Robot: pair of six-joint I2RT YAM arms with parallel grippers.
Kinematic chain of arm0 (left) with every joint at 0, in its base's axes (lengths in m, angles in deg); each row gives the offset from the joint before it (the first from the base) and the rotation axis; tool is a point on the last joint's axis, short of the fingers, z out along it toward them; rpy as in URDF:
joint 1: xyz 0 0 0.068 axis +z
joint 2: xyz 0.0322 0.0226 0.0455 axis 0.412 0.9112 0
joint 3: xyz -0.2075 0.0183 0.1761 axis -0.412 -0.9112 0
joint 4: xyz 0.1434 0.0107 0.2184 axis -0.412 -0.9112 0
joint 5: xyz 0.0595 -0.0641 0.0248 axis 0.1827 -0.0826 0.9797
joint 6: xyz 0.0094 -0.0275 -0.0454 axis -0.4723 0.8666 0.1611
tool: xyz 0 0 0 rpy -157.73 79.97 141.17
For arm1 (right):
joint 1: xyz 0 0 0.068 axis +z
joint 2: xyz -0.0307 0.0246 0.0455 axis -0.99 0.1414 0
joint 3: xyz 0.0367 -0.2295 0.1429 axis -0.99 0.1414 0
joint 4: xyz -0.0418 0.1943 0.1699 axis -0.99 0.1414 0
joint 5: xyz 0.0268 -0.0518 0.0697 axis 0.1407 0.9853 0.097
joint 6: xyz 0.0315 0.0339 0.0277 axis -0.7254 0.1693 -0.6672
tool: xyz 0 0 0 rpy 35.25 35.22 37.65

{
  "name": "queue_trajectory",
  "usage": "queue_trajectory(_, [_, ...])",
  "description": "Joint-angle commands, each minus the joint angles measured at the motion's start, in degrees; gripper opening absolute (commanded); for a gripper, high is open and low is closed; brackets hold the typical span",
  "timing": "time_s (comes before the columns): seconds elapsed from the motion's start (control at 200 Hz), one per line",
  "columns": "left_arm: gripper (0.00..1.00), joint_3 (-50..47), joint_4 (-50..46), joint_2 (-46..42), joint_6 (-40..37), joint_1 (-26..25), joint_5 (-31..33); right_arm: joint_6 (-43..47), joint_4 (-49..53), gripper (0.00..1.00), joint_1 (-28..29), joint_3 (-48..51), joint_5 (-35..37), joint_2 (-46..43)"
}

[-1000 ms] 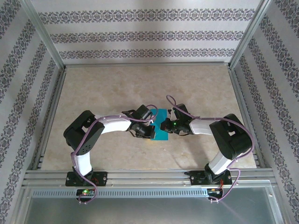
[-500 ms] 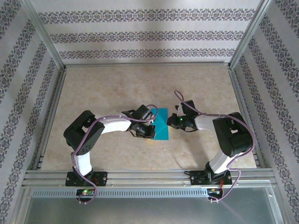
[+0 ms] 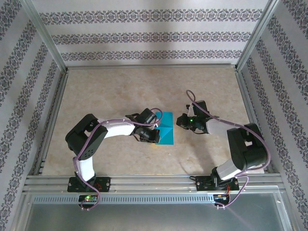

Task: Fold a paper plane with a square sheet of paper (fold left side to right side)
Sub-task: Fold the triangle a second time at the center of the table.

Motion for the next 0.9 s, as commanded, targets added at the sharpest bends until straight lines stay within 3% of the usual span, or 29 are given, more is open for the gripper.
queue_trajectory(0.0, [0.0,-2.0,-3.5,0.3,0.6,-0.4,0.9,-2.2,-0.1,0.0,2.2,2.3,-1.4,-3.0])
queue_trajectory(0.37, [0.0,-1.8,-3.5,0.6,0.5,-0.4,0.9,-6.9,-5.7,0.0,11.9,1.4,-0.9,0.6])
queue_trajectory(0.894, [0.0,-0.4,-2.9,-0.6,0.6,-0.4,-0.3,-6.3,-2.4,0.0,12.9,0.1,3.3,7.8])
